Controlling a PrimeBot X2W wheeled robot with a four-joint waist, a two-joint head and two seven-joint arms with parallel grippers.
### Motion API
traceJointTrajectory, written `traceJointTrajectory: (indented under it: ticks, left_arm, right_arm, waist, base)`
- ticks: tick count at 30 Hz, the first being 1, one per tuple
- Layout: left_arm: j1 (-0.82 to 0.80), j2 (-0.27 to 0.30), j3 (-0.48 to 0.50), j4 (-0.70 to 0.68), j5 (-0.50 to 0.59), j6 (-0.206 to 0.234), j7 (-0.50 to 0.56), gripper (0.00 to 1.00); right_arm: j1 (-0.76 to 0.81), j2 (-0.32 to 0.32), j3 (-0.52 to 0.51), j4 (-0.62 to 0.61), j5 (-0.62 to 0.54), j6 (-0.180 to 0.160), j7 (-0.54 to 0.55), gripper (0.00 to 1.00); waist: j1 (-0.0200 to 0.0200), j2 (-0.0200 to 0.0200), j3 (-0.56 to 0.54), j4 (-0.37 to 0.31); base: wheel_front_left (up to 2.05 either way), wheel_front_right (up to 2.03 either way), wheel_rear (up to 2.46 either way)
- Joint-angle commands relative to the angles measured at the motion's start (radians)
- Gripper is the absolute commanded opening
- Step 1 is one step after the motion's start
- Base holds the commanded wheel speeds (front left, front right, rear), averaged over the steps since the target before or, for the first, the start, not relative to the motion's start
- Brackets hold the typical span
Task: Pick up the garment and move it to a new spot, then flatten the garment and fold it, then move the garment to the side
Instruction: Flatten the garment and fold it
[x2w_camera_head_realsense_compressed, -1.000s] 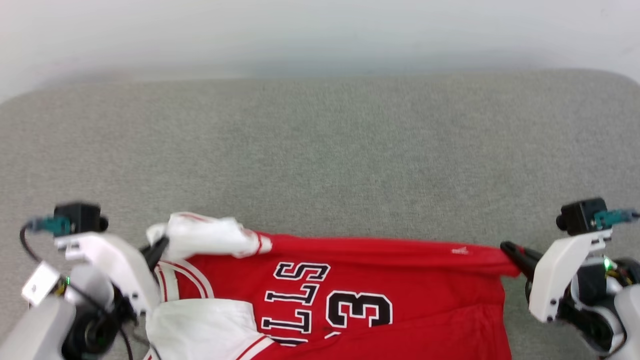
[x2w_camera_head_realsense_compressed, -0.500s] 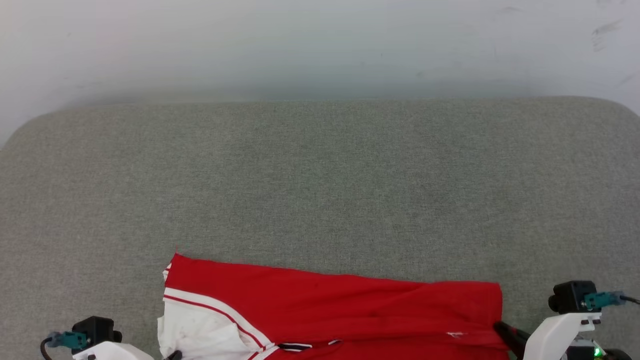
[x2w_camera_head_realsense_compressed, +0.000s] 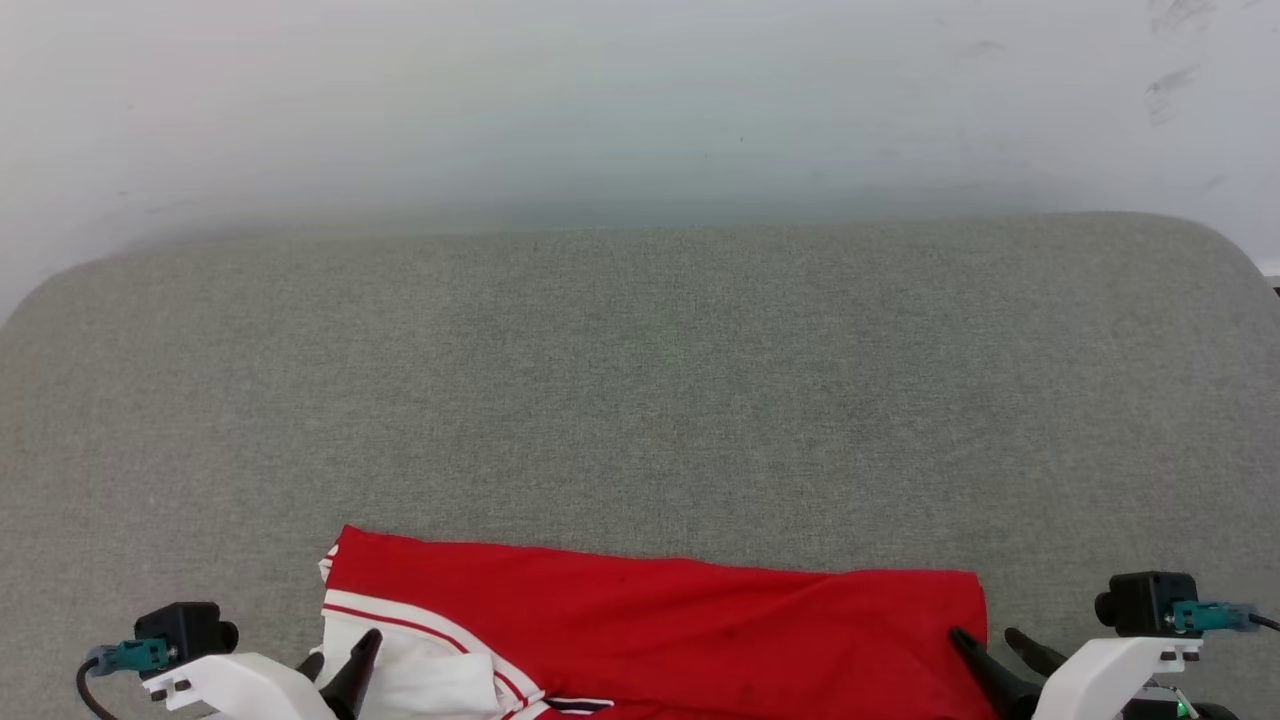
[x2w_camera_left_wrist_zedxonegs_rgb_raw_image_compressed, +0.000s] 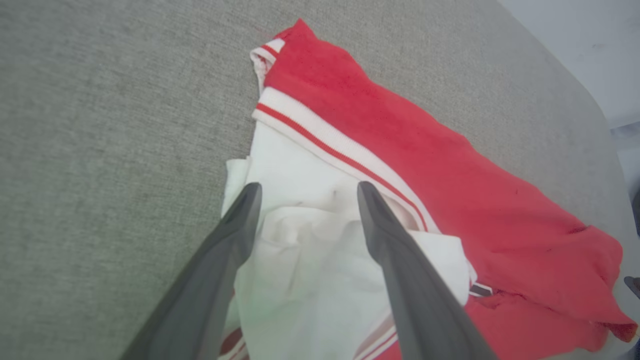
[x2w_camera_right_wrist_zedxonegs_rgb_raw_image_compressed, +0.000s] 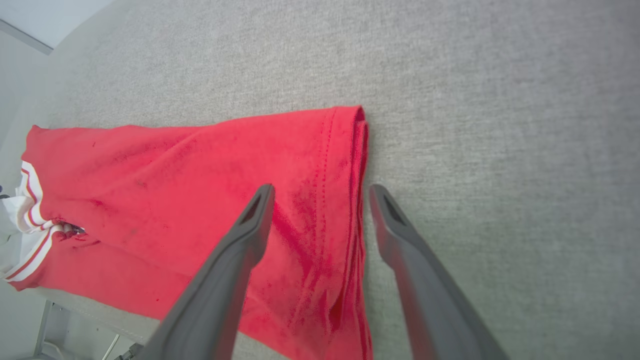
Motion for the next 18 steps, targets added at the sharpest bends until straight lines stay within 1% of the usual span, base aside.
traceJointTrajectory:
  ticks: [1,4,7,10,12,14,15,18]
  left_arm:
    - [-0.01,0.004,0.002,-0.014,0.022,0.007,-0.025,1.0]
    - [-0.028,0.004,0.018,-0.046,0.064,0.027,-0.092,1.0]
    - [-0.042,0.005,0.021,-0.075,0.121,0.05,-0.159,1.0]
    - [-0.058,0.003,0.018,-0.109,0.184,0.069,-0.23,1.0]
    - [-0.066,0.005,0.019,-0.127,0.23,0.089,-0.282,1.0]
    - [-0.072,-0.007,0.023,-0.152,0.263,0.1,-0.338,1.0]
    - [-0.073,-0.004,0.021,-0.157,0.286,0.108,-0.363,1.0]
    - [-0.082,-0.011,0.01,-0.181,0.337,0.121,-0.41,1.0]
  right_arm:
    - [0.003,-0.006,-0.008,-0.013,-0.008,-0.001,-0.007,1.0]
    - [0.015,-0.014,-0.032,-0.032,-0.014,-0.001,0.01,1.0]
    - [0.023,-0.031,-0.059,-0.037,-0.028,-0.001,0.052,1.0]
    - [0.021,-0.046,-0.078,-0.047,-0.04,-0.001,0.112,1.0]
    - [0.019,-0.057,-0.087,-0.052,-0.052,-0.001,0.156,1.0]
    - [0.005,-0.063,-0.089,-0.059,-0.051,-0.001,0.192,1.0]
    - [-0.003,-0.067,-0.087,-0.061,-0.053,-0.001,0.207,1.0]
    - [-0.022,-0.068,-0.067,-0.062,-0.051,-0.001,0.238,1.0]
  waist:
    - [0.0,0.0,-0.016,-0.006]
    - [0.0,0.0,-0.032,-0.007]
    - [0.0,0.0,-0.038,-0.005]
    - [0.0,0.0,-0.041,0.0]
    - [0.0,0.0,-0.038,0.004]
    - [0.0,0.0,-0.031,0.008]
    - [0.0,0.0,-0.026,0.01]
    - [0.0,0.0,-0.004,0.025]
  base:
    - [0.0,0.0,0.0]
    - [0.0,0.0,0.0]
    - [0.0,0.0,0.0]
    - [0.0,0.0,0.0]
    - [0.0,0.0,0.0]
    - [0.0,0.0,0.0]
    - [0.0,0.0,0.0]
    - [0.0,0.0,0.0]
